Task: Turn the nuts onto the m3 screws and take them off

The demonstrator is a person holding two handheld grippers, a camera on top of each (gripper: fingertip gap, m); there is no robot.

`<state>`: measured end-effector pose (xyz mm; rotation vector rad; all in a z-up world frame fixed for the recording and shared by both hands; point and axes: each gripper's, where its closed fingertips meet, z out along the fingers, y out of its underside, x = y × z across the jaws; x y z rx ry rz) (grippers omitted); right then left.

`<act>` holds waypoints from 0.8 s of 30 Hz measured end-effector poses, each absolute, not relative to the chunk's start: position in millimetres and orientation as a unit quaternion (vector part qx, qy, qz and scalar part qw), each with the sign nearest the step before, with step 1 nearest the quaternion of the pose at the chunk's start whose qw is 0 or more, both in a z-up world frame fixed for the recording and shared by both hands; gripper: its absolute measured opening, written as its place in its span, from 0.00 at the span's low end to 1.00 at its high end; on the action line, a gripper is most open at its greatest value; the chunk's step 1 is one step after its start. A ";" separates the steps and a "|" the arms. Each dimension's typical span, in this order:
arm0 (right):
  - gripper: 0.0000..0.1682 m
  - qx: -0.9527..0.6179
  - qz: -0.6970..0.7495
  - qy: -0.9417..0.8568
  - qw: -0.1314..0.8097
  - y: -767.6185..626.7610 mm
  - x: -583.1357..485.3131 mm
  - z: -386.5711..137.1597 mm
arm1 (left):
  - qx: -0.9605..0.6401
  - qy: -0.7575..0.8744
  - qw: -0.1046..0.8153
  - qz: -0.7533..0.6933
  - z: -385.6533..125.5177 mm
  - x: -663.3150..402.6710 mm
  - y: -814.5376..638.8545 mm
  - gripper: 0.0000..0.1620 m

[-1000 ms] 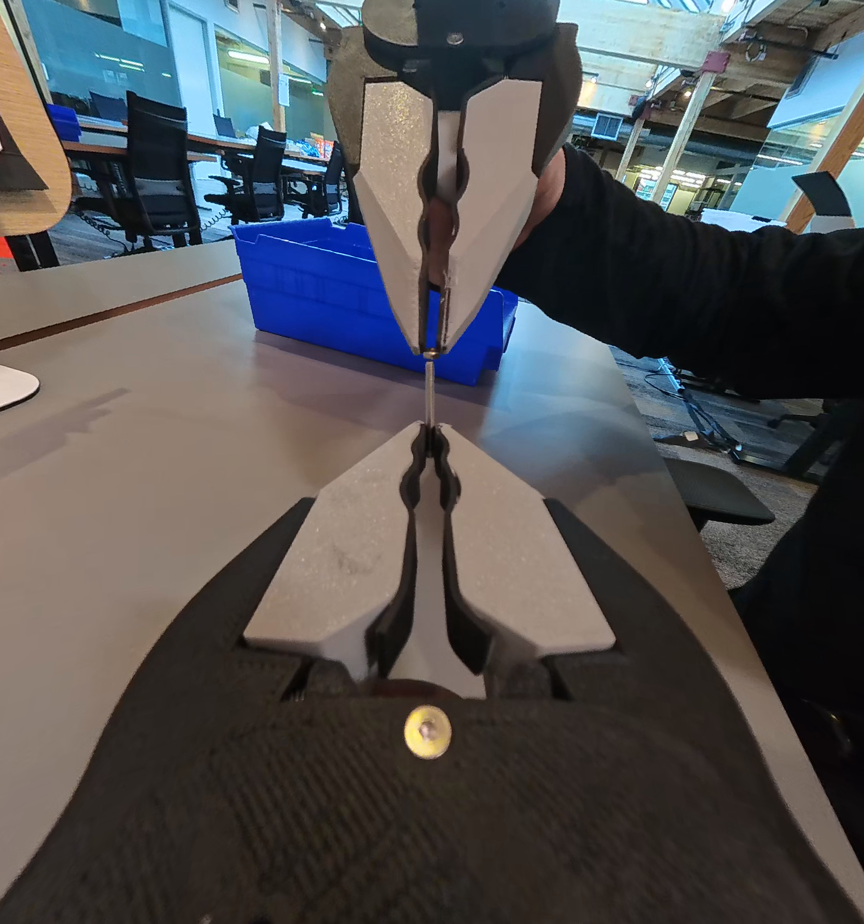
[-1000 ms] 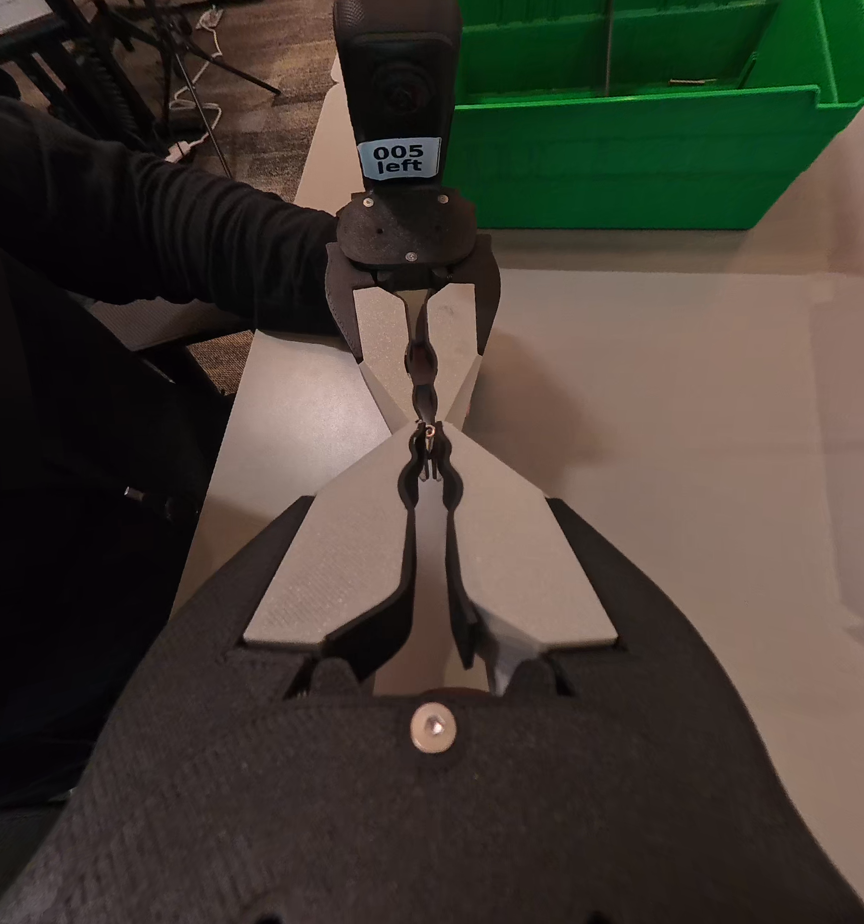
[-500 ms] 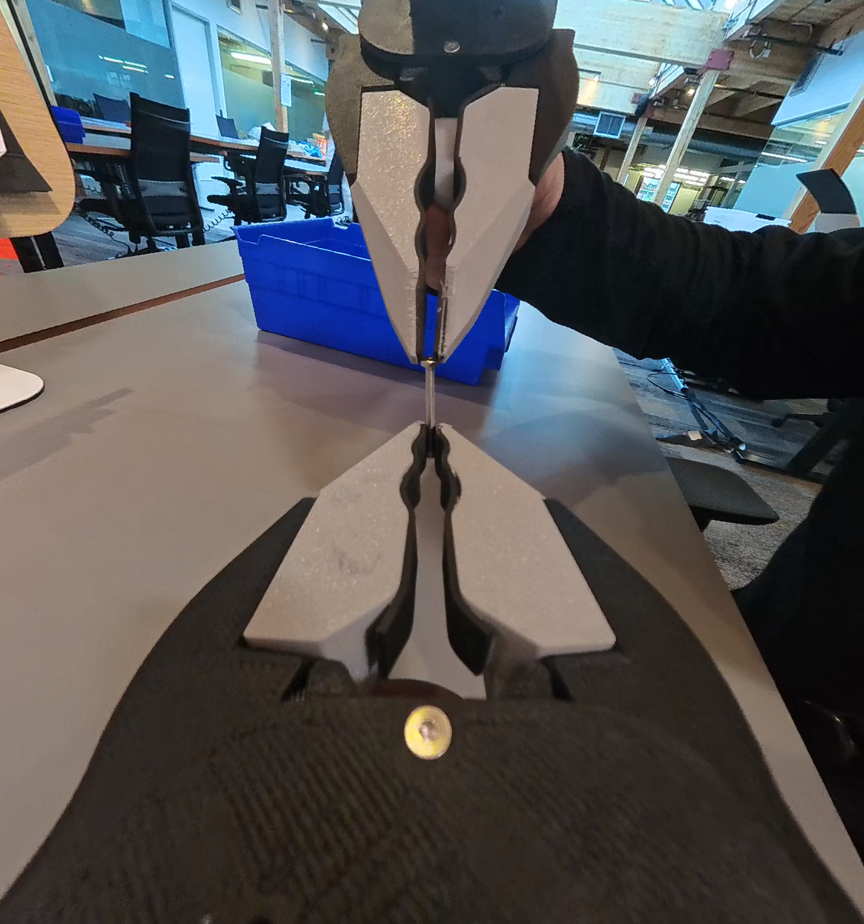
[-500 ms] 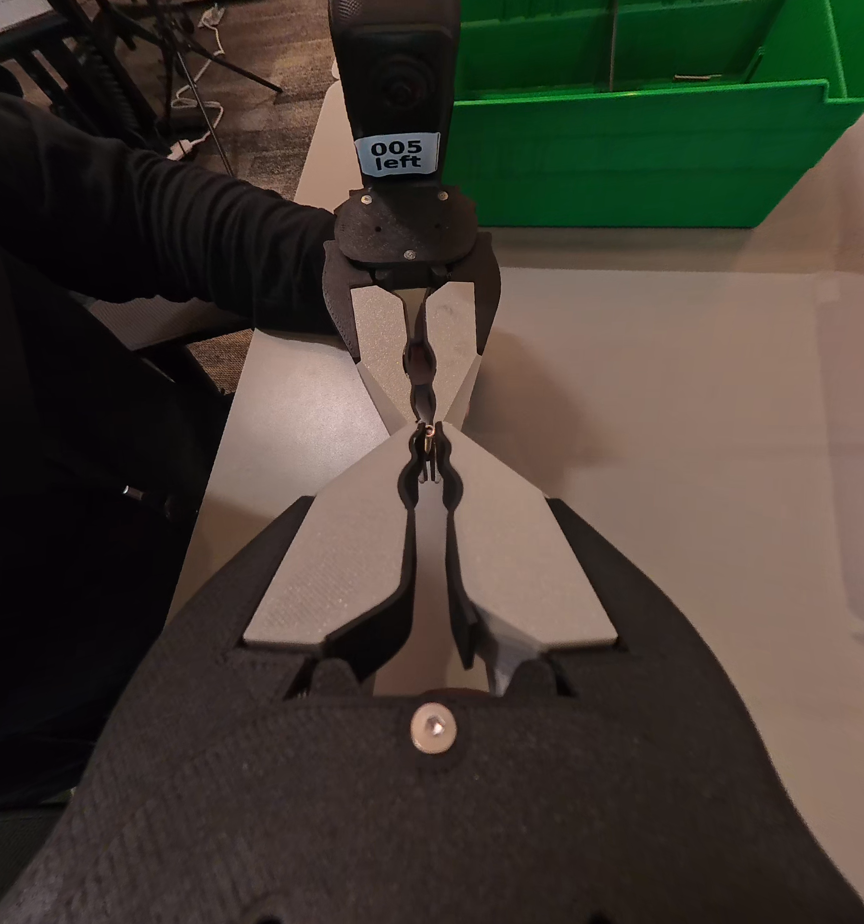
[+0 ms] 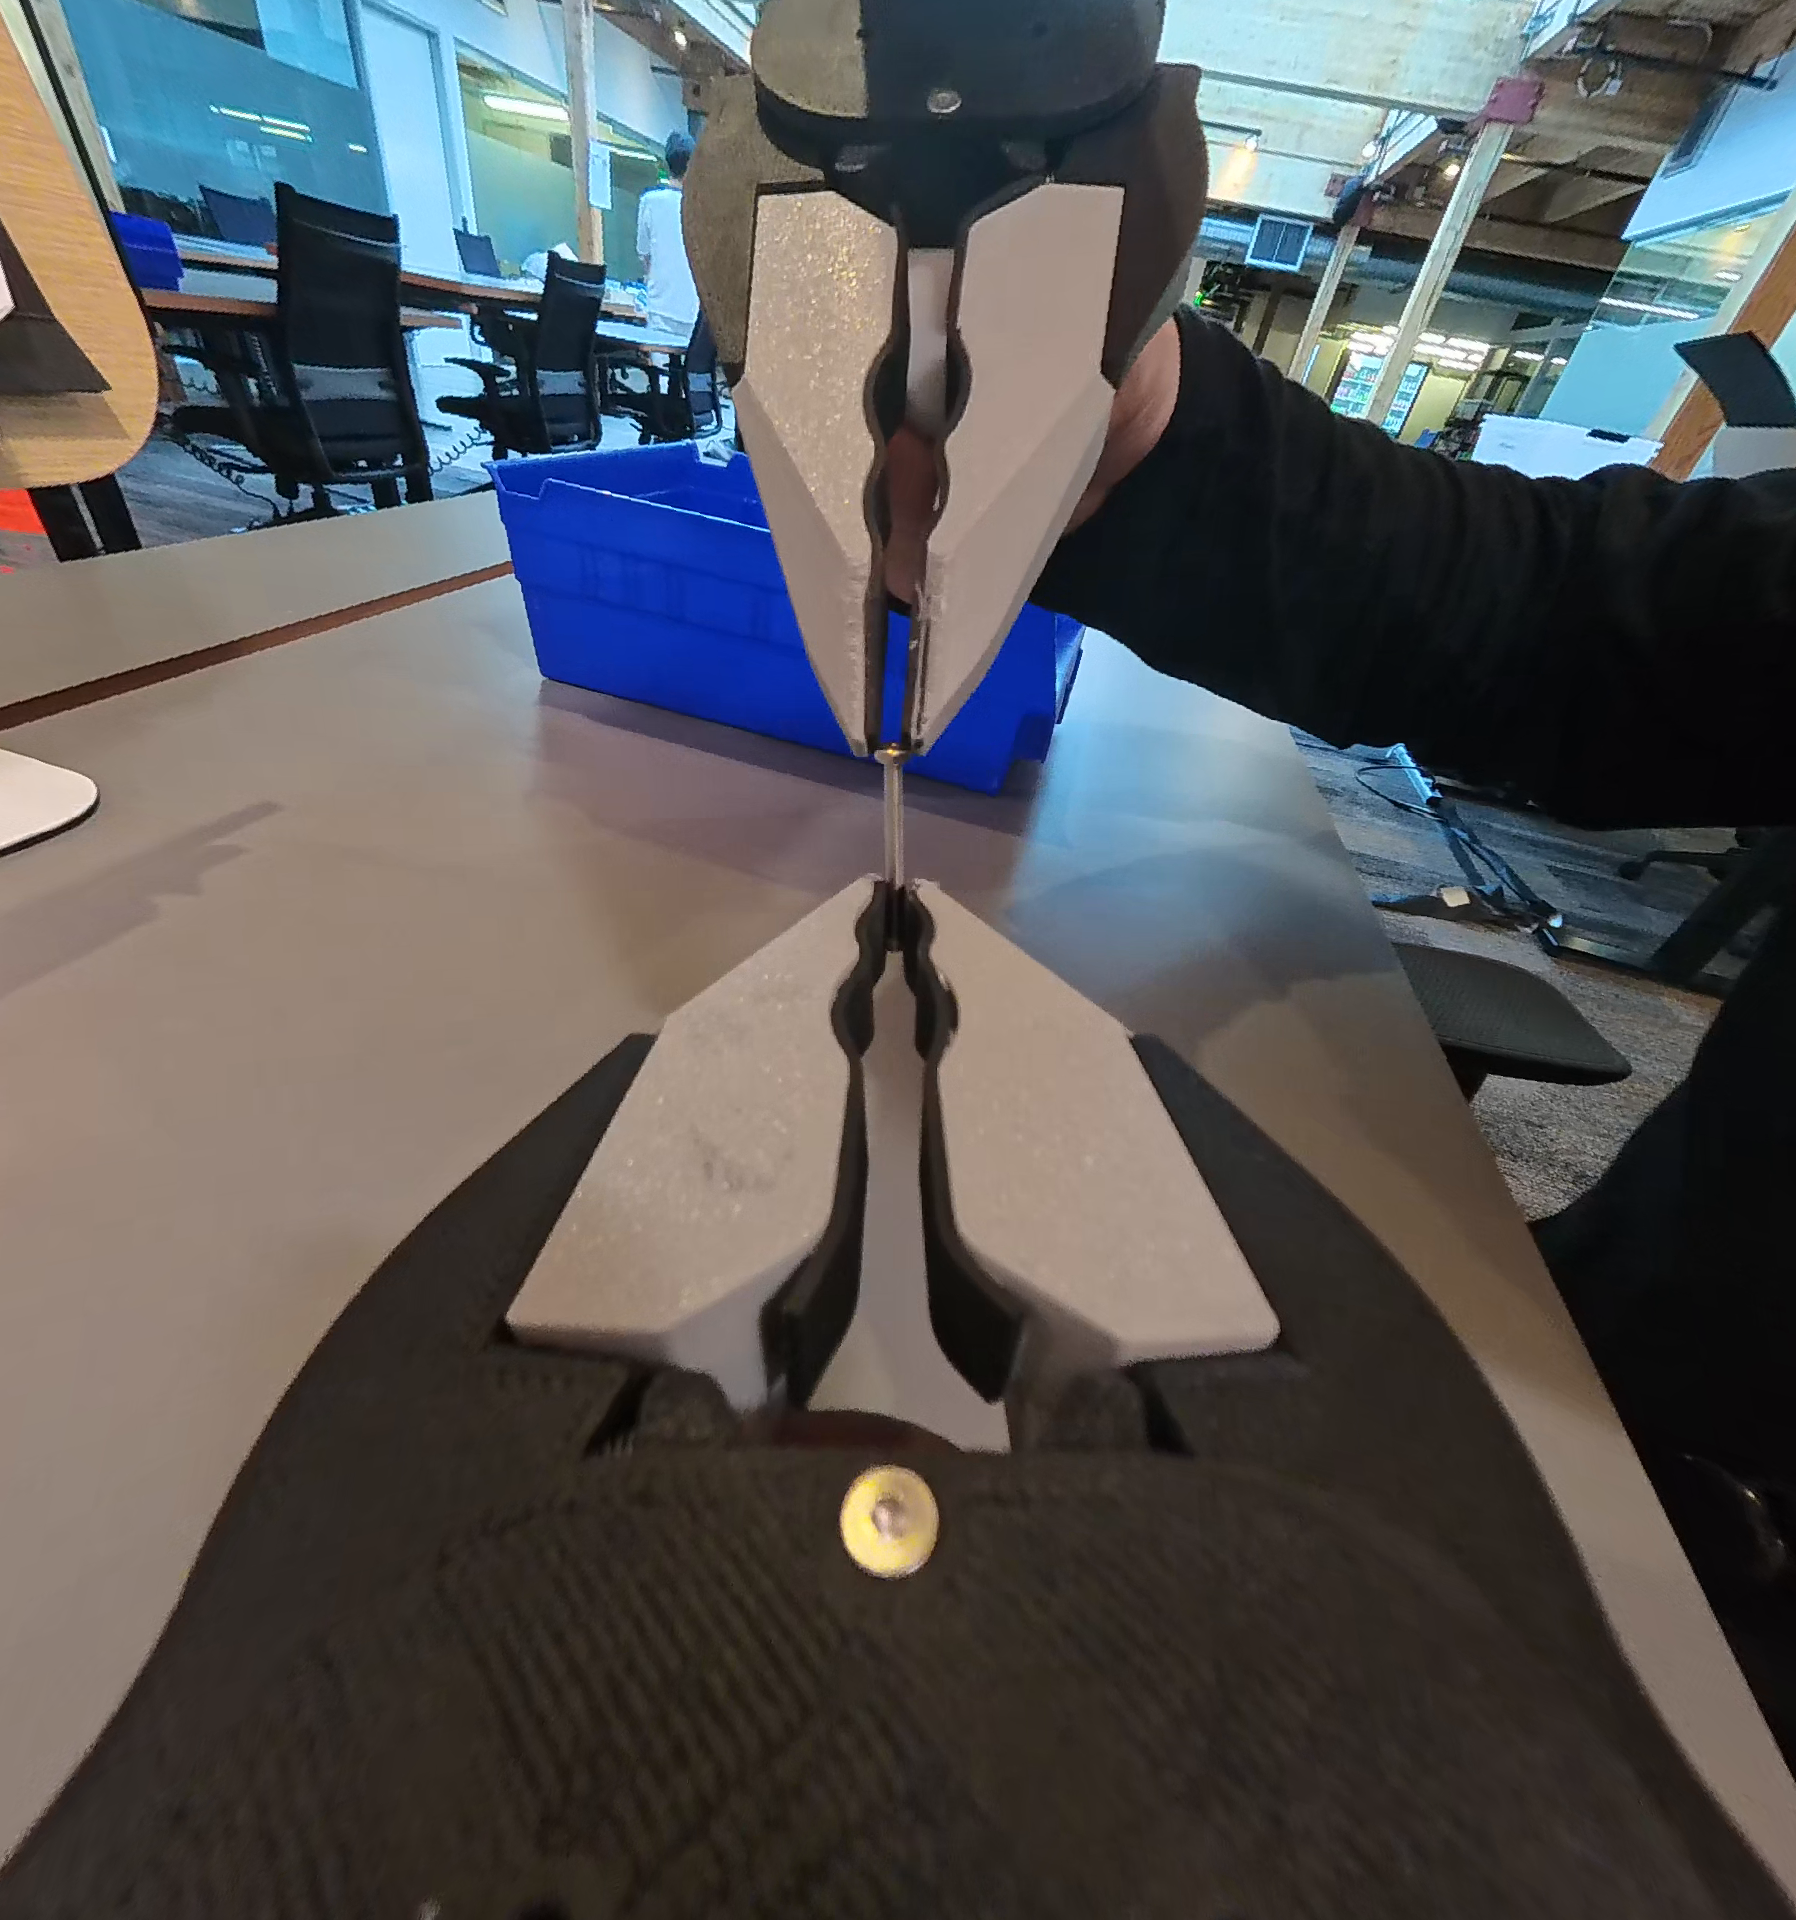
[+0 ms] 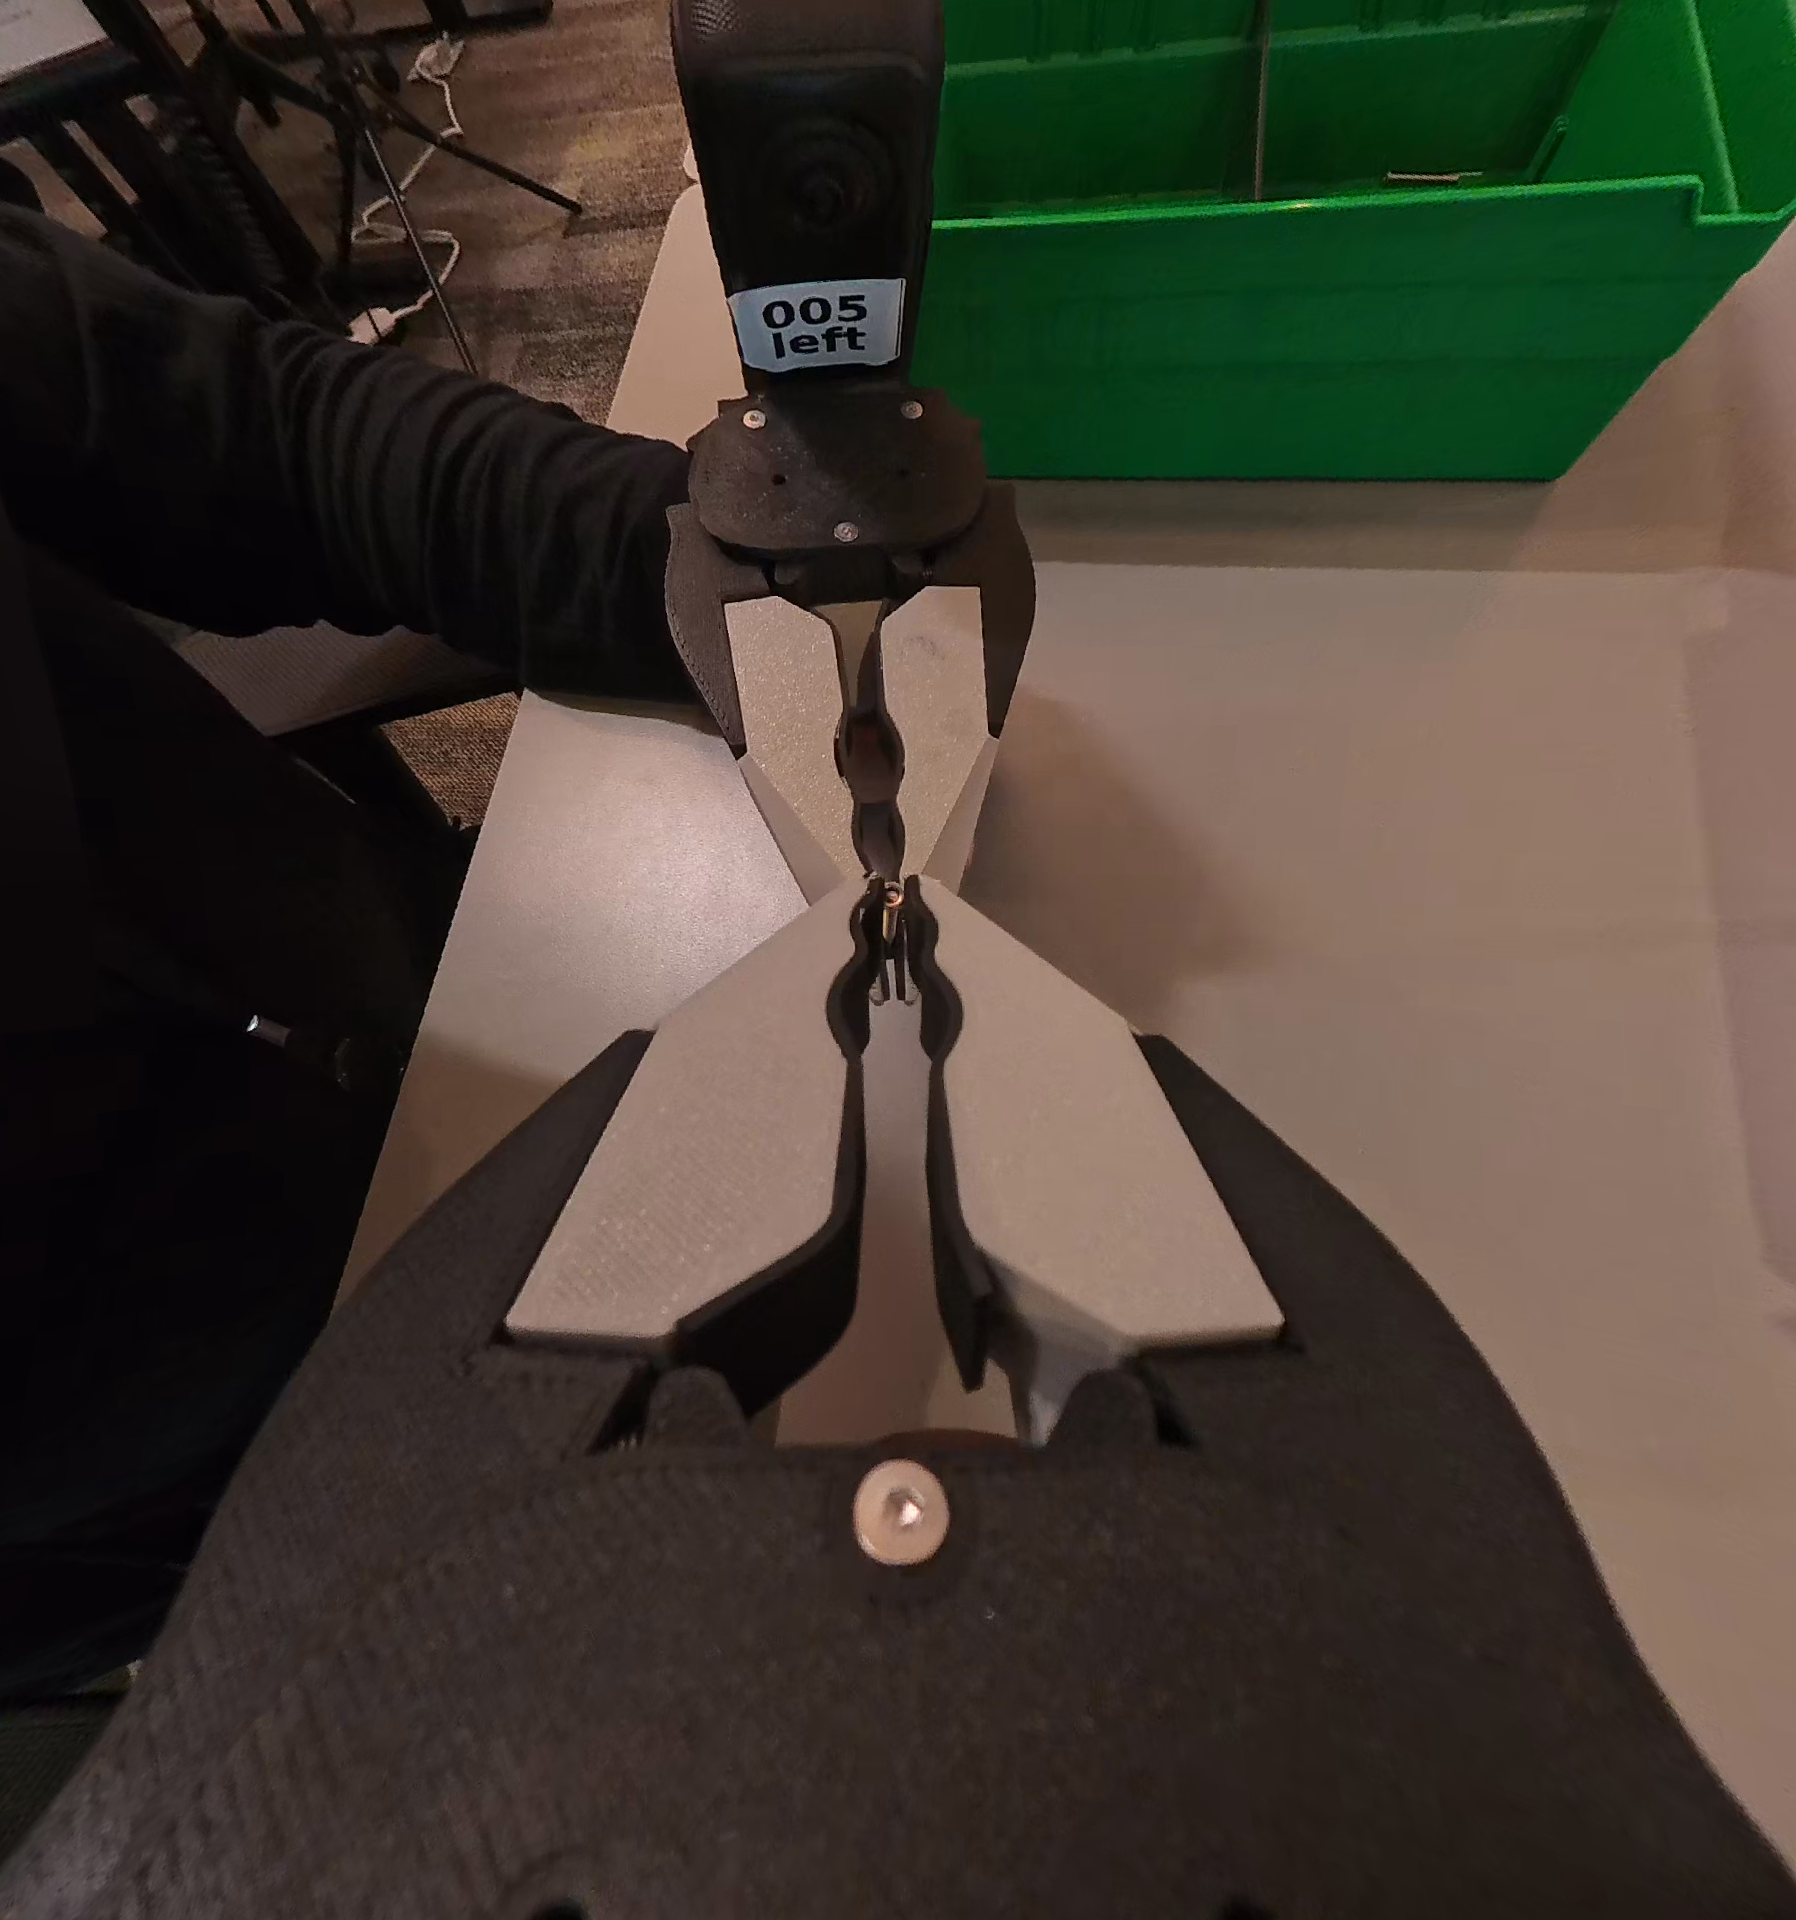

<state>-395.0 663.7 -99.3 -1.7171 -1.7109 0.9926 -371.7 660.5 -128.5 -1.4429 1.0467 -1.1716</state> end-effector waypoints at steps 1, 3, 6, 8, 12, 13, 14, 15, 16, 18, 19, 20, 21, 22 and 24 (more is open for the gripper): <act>0.00 -0.633 0.366 -0.631 0.258 663.6 -394.9 -99.4 | -0.592 0.430 0.483 -0.481 -128.6 -371.6 660.5 0.00; 0.00 -0.633 0.365 -0.632 0.257 663.6 -395.0 -99.5 | -0.593 0.430 0.482 -0.482 -128.6 -371.6 660.5 0.00; 0.00 -0.633 0.365 -0.633 0.257 663.6 -394.9 -99.6 | -0.593 0.429 0.482 -0.482 -128.6 -371.7 660.5 0.00; 0.00 -0.633 0.365 -0.632 0.256 663.6 -394.6 -99.7 | -0.593 0.430 0.481 -0.482 -128.8 -371.7 660.5 0.00; 0.00 -0.633 0.365 -0.633 0.256 663.1 -394.8 -99.7 | -0.593 0.431 0.480 -0.483 -128.9 -371.7 659.9 0.00; 0.00 -0.633 0.365 -0.633 0.256 663.1 -394.8 -99.7 | -0.592 0.431 0.480 -0.483 -128.9 -371.6 659.8 0.00; 0.00 -0.633 0.365 -0.632 0.256 662.9 -394.8 -99.7 | -0.592 0.431 0.479 -0.484 -128.9 -371.6 659.6 0.00; 0.00 -0.633 0.365 -0.632 0.256 662.9 -394.7 -99.8 | -0.592 0.431 0.479 -0.484 -128.9 -371.6 659.5 0.00; 0.00 -0.633 0.366 -0.632 0.256 662.7 -394.7 -99.7 | -0.592 0.431 0.479 -0.484 -128.8 -371.7 659.4 0.00; 0.00 -0.633 0.367 -0.631 0.256 662.7 -394.7 -99.5 | -0.592 0.432 0.479 -0.484 -128.9 -371.6 659.2 0.00; 0.00 -0.633 0.368 -0.631 0.256 662.7 -394.7 -99.3 | -0.592 0.432 0.479 -0.484 -129.0 -371.6 659.1 0.00; 0.00 -0.633 0.370 -0.630 0.257 662.8 -394.9 -98.9 | -0.591 0.432 0.479 -0.484 -129.0 -371.5 659.0 0.00; 0.00 -0.633 0.373 -0.628 0.258 663.1 -395.2 -98.0 | -0.591 0.434 0.478 -0.484 -129.2 -371.3 658.6 0.00; 0.00 -0.633 0.374 -0.626 0.260 664.0 -395.3 -97.4 | -0.591 0.435 0.478 -0.483 -129.4 -371.1 658.2 0.00; 0.00 -0.633 0.377 -0.624 0.260 664.2 -395.5 -96.6 | -0.591 0.435 0.478 -0.483 -129.3 -371.0 658.3 0.00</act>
